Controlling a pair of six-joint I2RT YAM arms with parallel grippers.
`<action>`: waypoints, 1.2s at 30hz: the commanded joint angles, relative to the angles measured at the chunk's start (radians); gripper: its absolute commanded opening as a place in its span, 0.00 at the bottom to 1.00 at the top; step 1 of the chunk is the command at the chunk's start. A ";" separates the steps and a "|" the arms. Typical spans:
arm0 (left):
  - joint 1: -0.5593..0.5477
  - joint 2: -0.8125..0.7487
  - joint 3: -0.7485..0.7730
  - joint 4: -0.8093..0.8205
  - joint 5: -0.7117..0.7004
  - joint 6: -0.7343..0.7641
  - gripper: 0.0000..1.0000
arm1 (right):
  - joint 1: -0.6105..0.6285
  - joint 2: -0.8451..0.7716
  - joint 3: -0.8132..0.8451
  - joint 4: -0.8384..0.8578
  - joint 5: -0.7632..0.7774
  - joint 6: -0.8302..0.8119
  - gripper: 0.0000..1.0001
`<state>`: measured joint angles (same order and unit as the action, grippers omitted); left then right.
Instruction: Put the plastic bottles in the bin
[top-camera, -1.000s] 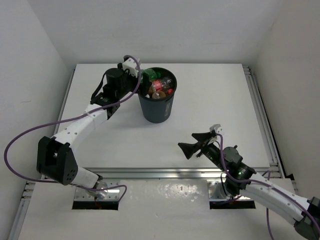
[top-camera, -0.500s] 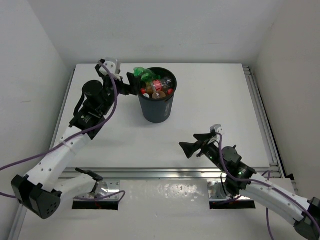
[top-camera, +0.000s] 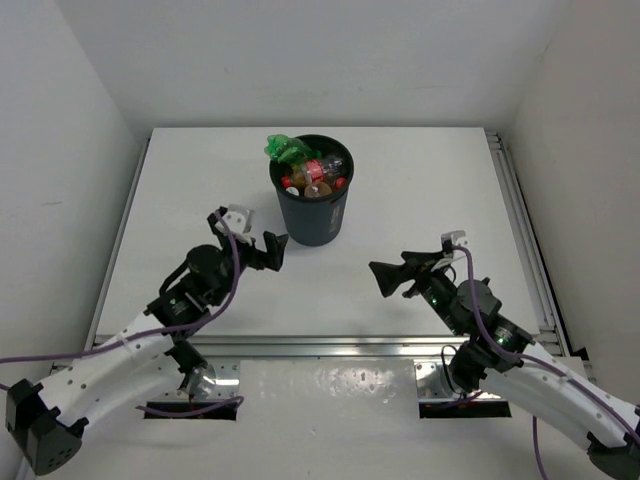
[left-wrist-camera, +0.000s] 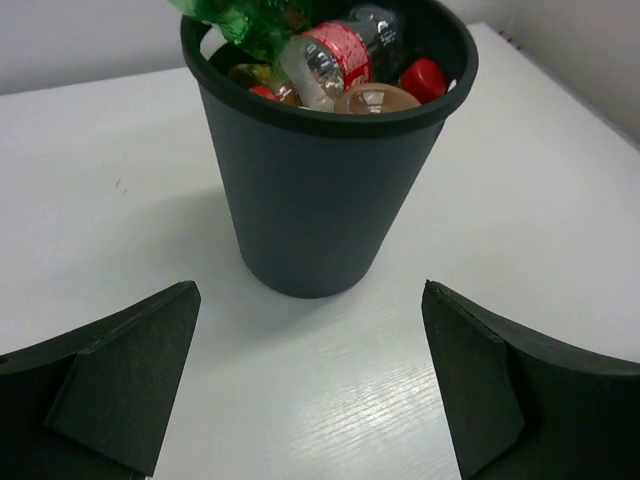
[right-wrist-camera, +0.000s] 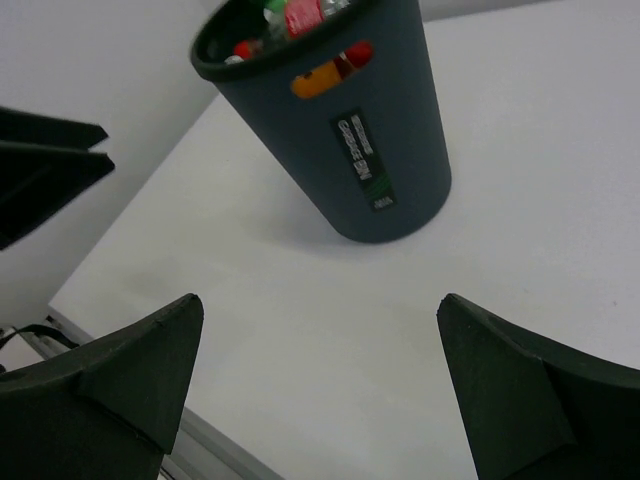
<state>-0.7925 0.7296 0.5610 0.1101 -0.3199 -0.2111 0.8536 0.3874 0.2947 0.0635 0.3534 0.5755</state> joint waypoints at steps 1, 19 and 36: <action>-0.025 -0.132 -0.025 0.082 -0.044 -0.039 1.00 | 0.005 0.004 0.090 -0.033 -0.057 -0.048 0.99; -0.036 -0.246 -0.055 0.039 -0.015 -0.020 1.00 | 0.005 0.042 0.205 -0.085 -0.122 -0.104 0.99; -0.034 -0.249 -0.061 0.042 -0.024 -0.024 1.00 | 0.005 -0.011 0.185 -0.070 -0.140 -0.109 0.99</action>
<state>-0.8196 0.4919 0.5007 0.1204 -0.3405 -0.2398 0.8536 0.3981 0.4648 -0.0391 0.2279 0.4747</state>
